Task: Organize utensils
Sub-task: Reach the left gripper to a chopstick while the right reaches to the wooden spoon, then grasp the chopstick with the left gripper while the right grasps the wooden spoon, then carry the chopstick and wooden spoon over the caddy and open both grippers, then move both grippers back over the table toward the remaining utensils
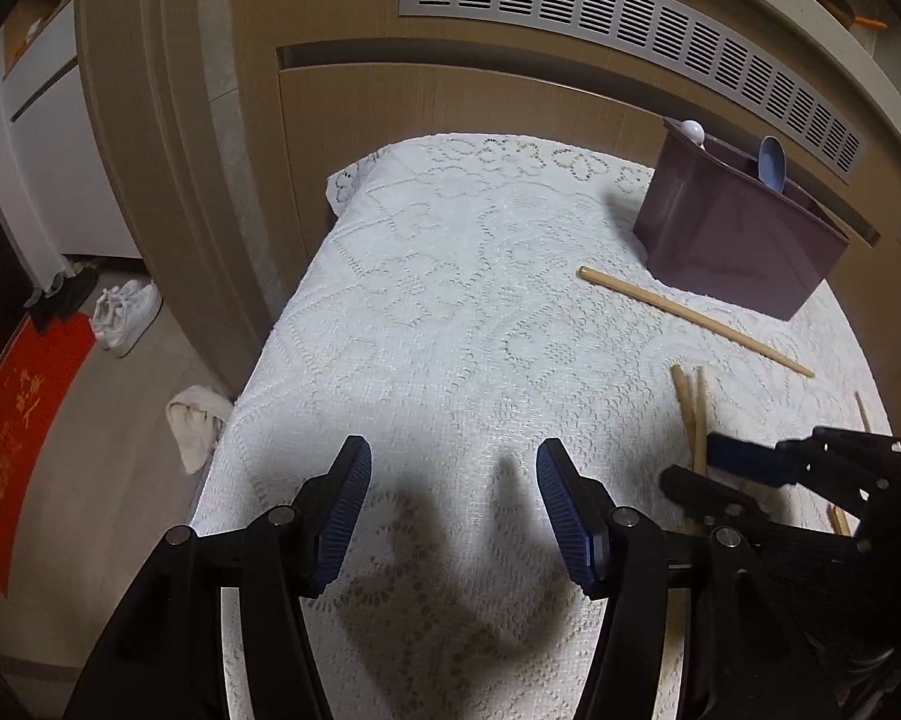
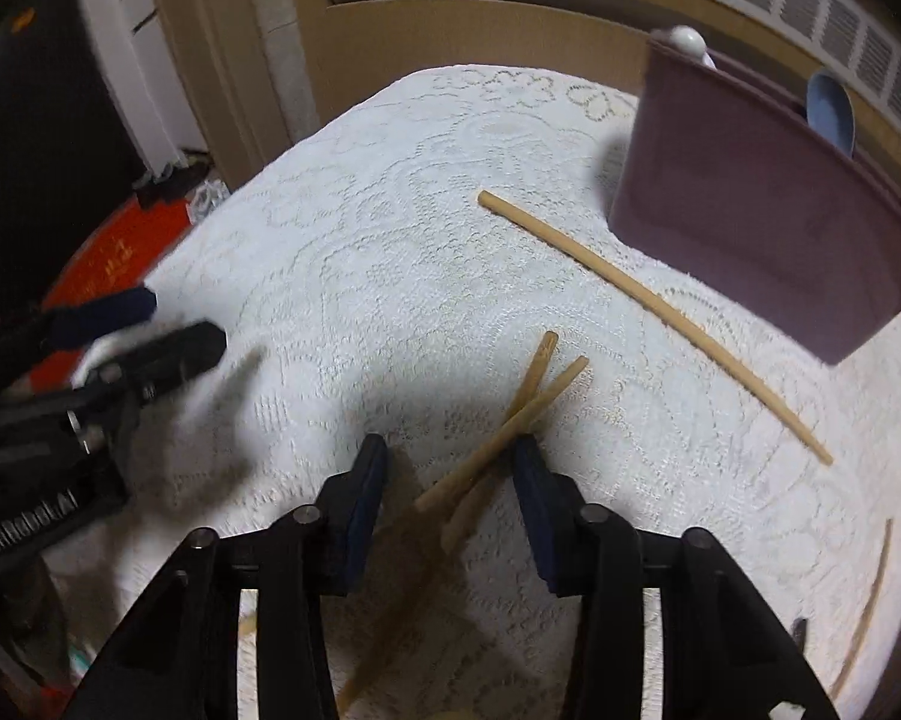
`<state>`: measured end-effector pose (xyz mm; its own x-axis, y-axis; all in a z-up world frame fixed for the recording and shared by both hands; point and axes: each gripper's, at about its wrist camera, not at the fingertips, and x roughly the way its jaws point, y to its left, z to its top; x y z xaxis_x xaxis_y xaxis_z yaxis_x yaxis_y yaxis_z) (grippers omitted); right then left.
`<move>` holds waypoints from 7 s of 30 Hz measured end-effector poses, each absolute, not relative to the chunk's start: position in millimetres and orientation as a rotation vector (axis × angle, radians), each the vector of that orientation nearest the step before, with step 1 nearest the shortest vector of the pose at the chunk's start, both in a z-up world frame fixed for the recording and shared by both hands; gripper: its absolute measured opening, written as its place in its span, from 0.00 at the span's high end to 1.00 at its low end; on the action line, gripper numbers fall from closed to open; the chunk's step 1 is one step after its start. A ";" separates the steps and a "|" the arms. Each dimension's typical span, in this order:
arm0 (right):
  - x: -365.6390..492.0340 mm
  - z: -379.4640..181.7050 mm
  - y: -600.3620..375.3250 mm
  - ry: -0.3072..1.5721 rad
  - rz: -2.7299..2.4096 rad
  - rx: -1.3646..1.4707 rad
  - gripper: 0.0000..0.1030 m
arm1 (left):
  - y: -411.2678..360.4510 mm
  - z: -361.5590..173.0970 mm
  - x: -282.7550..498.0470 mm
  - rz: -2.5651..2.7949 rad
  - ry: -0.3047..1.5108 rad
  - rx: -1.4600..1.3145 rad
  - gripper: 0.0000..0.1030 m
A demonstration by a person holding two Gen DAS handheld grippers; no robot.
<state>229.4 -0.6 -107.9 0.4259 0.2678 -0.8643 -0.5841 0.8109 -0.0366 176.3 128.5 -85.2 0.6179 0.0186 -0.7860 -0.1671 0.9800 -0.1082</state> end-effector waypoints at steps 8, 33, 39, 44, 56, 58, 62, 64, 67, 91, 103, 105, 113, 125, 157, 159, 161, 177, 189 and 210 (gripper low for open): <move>218.6 -88.5 -69.0 1.000 0.519 -0.303 0.94 | 115.4 -80.3 174.2 0.065 0.899 -0.173 0.36; 188.8 -86.4 -200.3 0.929 0.353 -0.180 0.92 | -37.0 -98.8 238.8 -0.303 1.108 0.054 0.63; 172.5 -89.1 -188.7 0.950 0.501 -0.213 0.77 | -48.7 -96.8 225.8 -0.333 1.088 0.189 0.91; 176.2 -103.7 -172.4 0.967 0.497 -0.274 0.75 | -29.2 -95.3 213.2 -0.333 1.052 0.087 0.95; 171.8 -75.3 -178.7 0.912 0.483 -0.242 0.89 | 7.0 -39.3 171.7 -0.333 0.890 -0.090 0.95; 166.3 -61.0 -189.2 0.888 0.483 -0.205 0.89 | 10.6 -23.1 163.5 -0.335 0.842 -0.101 0.95; 154.3 -34.2 -203.5 0.832 0.486 -0.149 0.89 | 11.3 10.1 146.1 -0.360 0.740 -0.107 0.95; 149.3 -24.9 -205.2 0.806 0.488 -0.147 0.89 | 5.7 17.6 148.5 -0.367 0.726 -0.077 0.95; 146.3 -20.7 -205.4 0.794 0.480 -0.158 0.89 | -1.4 8.8 165.2 -0.367 0.819 -0.029 0.92; 148.3 -31.1 -209.9 0.786 0.494 -0.091 0.89 | -55.9 -92.2 269.9 -0.311 1.316 0.084 0.91; 138.7 -1.6 -233.5 0.723 0.461 -0.020 0.89 | -11.1 1.8 168.5 -0.292 0.775 -0.143 0.95; 137.7 19.6 -235.4 0.675 0.461 -0.012 0.89 | -9.4 47.4 160.0 -0.305 0.643 -0.138 0.95; 164.4 171.4 -227.7 0.358 0.427 -0.067 0.89 | 4.9 211.2 168.8 -0.309 0.188 -0.099 0.95; 277.1 209.9 -181.0 0.288 0.429 -0.099 0.89 | 13.8 222.1 279.2 -0.269 0.032 -0.135 0.95; 381.3 -3.8 -143.6 0.725 0.421 -0.198 0.64 | 0.7 13.7 396.6 -0.203 0.501 -0.181 0.71; 374.5 3.0 -147.2 0.710 0.414 -0.199 0.63 | -0.1 20.2 387.4 -0.198 0.494 -0.170 0.67; 362.8 9.7 -151.0 0.685 0.400 -0.203 0.57 | 1.5 26.0 377.4 -0.198 0.489 -0.165 0.61; 250.6 -4.2 -183.9 0.665 0.359 -0.280 0.07 | 71.7 -16.8 322.5 -0.280 0.684 -0.240 0.31; 206.7 -59.3 -215.4 0.835 0.364 -0.223 0.07 | 72.4 -91.8 363.3 -0.315 0.962 -0.353 0.30; 198.9 -97.8 -231.3 0.996 0.414 -0.057 0.06 | -12.6 -84.2 205.2 -0.592 1.135 -0.139 0.30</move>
<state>198.9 -231.3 -97.8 0.4725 0.3126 -0.8240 -0.3638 0.9208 0.1407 205.2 -12.6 -84.2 0.2873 -0.5104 -0.8105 0.3730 0.8390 -0.3961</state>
